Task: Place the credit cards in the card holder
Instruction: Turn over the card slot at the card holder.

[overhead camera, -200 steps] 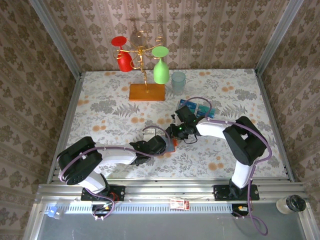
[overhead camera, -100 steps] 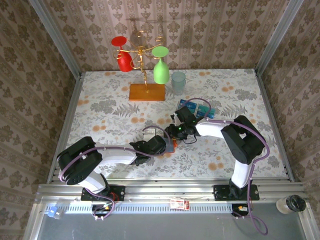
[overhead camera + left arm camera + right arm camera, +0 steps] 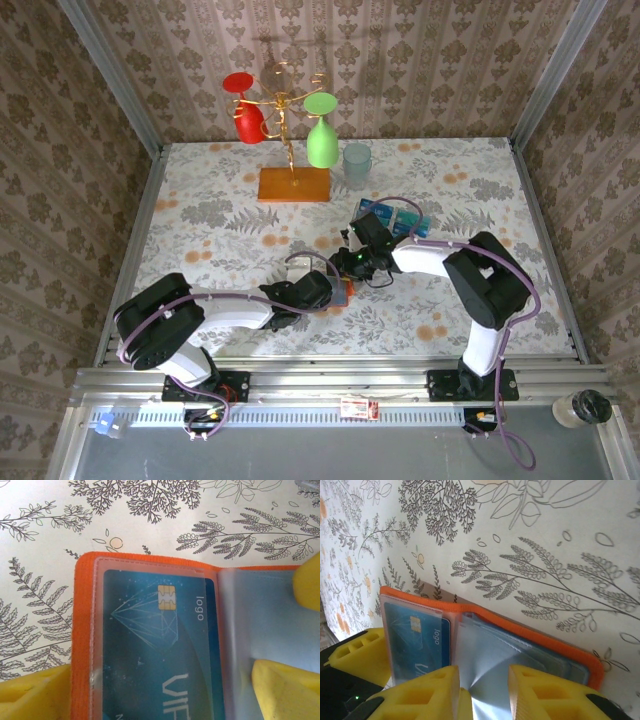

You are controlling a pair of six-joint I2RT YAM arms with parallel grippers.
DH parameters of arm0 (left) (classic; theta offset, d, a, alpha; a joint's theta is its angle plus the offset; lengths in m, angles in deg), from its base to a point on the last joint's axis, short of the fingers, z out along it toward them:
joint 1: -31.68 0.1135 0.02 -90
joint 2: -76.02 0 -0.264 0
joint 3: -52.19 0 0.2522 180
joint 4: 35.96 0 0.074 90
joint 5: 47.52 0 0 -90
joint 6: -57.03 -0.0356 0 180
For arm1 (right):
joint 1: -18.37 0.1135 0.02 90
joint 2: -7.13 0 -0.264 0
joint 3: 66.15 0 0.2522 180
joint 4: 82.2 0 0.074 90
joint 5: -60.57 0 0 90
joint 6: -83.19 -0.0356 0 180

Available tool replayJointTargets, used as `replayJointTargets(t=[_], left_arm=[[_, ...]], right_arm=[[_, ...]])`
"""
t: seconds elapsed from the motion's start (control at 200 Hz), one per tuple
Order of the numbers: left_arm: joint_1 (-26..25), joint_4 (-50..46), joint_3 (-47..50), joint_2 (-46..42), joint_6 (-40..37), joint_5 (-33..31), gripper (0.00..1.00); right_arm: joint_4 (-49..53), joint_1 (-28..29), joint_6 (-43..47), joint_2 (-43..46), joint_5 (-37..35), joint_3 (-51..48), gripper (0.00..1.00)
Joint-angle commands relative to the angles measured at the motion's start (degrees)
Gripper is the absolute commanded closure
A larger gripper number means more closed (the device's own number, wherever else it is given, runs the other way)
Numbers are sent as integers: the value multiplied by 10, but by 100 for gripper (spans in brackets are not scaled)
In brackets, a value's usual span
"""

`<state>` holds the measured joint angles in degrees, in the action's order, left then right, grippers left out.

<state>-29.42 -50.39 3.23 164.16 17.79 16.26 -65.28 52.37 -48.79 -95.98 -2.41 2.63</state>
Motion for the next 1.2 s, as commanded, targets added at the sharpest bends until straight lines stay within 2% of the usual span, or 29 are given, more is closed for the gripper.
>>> replayJointTargets(t=[0.0, 0.62, 1.045, 1.195], left_arm=[[-1, 7, 15, 7, -5, 5, 11], [-1, 14, 16, 9, -5, 5, 11], [-1, 14, 16, 6, -7, 5, 11], [-1, 14, 17, 4, -7, 4, 11]], right_arm=[[49, -2, 12, 37, -38, -6, 69], [58, 8, 8, -27, -47, -6, 68], [-8, 4, -24, -18, 29, -5, 68], [-9, 4, -27, -16, 32, 1, 68]])
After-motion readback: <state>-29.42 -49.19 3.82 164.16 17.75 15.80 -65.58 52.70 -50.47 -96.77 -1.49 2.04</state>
